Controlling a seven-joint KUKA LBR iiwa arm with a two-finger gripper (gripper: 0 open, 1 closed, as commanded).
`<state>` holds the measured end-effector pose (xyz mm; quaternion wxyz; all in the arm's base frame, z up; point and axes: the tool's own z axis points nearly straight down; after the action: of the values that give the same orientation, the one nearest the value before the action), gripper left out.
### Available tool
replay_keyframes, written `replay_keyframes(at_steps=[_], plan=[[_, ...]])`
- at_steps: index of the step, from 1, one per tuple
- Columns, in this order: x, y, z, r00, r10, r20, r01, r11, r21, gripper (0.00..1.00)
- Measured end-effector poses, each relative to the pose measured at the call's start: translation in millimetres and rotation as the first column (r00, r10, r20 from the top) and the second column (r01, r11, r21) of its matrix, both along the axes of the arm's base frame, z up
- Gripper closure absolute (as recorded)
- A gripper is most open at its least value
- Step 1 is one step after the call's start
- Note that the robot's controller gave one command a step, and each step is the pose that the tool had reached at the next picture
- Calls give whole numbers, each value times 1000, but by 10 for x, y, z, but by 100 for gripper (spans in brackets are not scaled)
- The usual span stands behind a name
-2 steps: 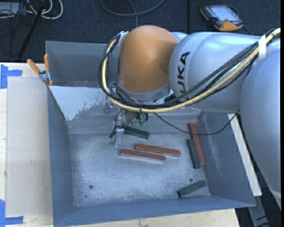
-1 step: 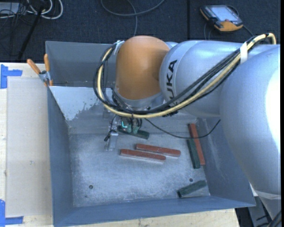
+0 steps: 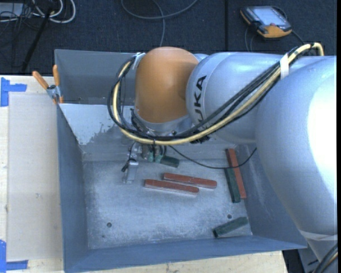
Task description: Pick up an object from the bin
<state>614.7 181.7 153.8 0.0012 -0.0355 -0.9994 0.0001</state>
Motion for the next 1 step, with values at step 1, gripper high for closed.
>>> replay_keyframes(at_steps=[1], plan=[[30, -543, -237, 1000, 0, 3, 0, 1000, 1, 0]])
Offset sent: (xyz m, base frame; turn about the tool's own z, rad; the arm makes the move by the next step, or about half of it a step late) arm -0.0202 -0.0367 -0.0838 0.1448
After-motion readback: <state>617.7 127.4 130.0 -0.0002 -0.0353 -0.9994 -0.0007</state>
